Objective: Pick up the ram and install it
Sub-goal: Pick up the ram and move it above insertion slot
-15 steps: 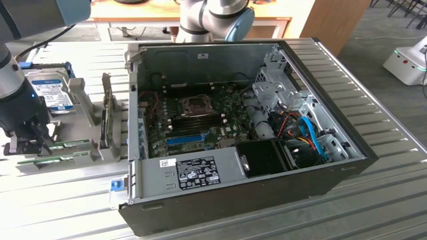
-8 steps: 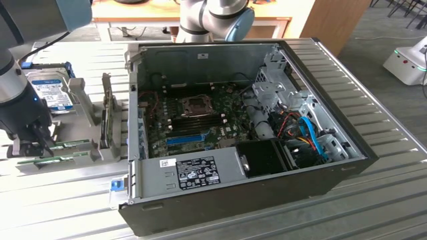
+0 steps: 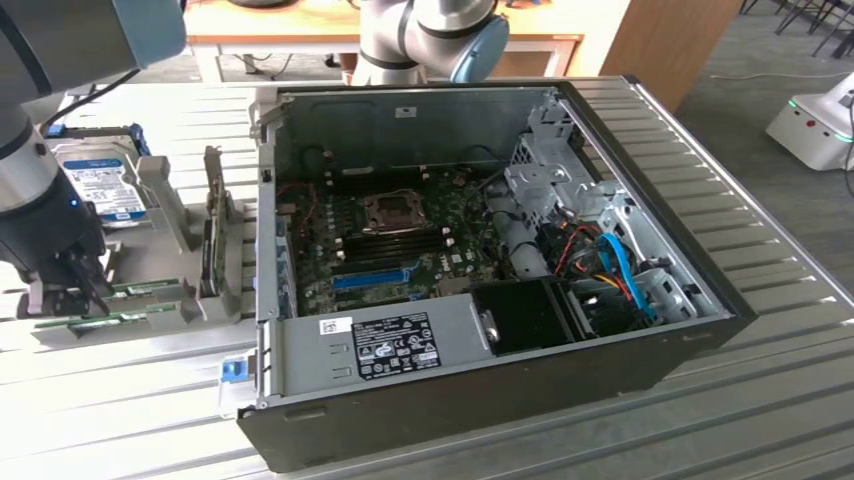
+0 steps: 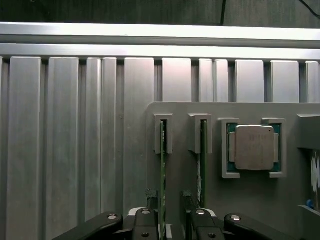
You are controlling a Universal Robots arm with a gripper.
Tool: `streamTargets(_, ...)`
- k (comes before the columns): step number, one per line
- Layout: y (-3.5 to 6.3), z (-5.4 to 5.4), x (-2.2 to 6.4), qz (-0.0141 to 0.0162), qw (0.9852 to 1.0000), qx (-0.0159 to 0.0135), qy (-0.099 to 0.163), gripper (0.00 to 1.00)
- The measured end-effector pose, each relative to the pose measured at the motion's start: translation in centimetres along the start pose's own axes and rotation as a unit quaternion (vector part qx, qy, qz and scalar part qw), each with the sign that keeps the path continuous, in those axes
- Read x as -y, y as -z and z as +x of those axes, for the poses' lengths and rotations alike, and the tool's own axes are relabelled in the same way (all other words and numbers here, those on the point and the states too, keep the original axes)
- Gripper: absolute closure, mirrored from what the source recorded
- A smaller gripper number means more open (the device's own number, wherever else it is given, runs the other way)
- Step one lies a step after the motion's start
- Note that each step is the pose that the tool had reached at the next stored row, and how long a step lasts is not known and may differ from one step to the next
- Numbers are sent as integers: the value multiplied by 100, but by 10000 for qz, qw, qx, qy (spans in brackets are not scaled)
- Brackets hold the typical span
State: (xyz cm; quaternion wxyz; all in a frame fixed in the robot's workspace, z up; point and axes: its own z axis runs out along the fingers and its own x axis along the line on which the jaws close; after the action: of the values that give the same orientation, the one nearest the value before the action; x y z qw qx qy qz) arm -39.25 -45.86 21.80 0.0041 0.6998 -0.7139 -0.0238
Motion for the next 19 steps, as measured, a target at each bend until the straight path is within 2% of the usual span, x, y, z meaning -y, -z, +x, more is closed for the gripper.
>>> streamTargets(19, -4, 29, 1, 0, 10000, 4, 0, 69)
